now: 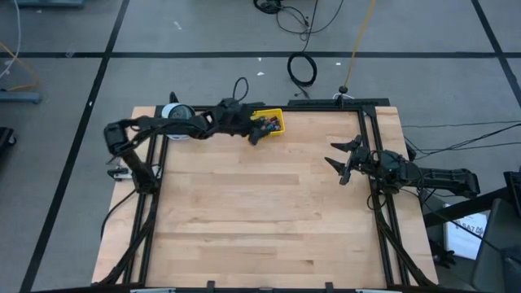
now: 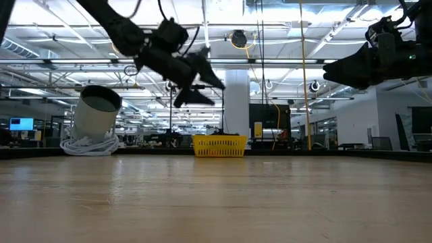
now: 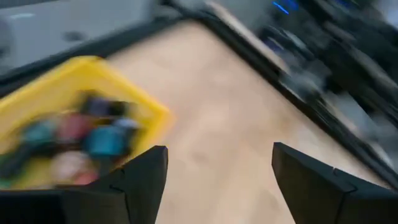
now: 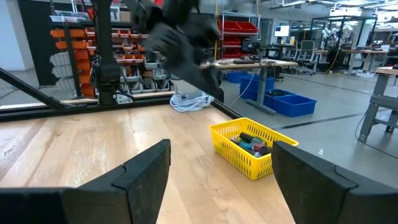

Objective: Pick & Place Nail Polish
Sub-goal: Return to Home Position

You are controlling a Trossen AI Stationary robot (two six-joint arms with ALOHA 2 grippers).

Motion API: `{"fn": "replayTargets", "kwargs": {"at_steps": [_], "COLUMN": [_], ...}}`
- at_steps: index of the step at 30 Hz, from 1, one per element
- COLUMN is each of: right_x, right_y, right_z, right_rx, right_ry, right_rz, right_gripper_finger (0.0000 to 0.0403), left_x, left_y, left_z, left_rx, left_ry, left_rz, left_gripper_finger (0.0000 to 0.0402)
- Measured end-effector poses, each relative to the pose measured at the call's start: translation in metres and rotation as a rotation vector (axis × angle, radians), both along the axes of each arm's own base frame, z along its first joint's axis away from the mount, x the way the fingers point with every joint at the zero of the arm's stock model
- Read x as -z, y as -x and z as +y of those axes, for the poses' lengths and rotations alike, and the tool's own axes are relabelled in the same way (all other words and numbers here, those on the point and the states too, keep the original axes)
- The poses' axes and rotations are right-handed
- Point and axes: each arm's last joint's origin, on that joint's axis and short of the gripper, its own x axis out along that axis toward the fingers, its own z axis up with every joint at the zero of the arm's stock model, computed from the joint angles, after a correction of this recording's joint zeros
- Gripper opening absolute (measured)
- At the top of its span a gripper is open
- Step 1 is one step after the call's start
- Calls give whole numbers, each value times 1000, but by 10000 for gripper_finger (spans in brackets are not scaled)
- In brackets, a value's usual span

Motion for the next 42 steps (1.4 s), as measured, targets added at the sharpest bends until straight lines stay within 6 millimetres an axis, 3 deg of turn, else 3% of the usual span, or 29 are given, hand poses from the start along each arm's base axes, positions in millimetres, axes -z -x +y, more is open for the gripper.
{"fn": "replayTargets", "kwargs": {"at_steps": [3, 8, 11, 15, 21, 26, 34, 42], "right_x": [0, 0, 0, 0, 0, 0, 0, 0], "right_y": [0, 0, 0, 0, 0, 0, 0, 0], "right_z": [0, 0, 0, 0, 0, 0, 0, 0], "right_rx": [0, 0, 0, 0, 0, 0, 0, 0], "right_ry": [0, 0, 0, 0, 0, 0, 0, 0], "right_rz": [0, 0, 0, 0, -1, 0, 0, 0], "right_gripper_finger": [267, 267, 267, 267, 267, 267, 267, 267], "left_x": [-25, -66, -80, -84, -64, -27, 21, 35], "left_y": [7, 28, 54, 102, 167, 199, 221, 224], "left_z": [-24, -84, -119, -146, -161, -159, -156, -156], "left_rx": [223, 292, 316, 429, 425, 283, 148, 134], "left_ry": [-108, -290, -403, -499, -532, -582, -558, -590], "left_rz": [-19, -107, -135, -104, -270, -342, -406, -409], "left_gripper_finger": [286, 281, 277, 276, 286, 284, 276, 286]}}
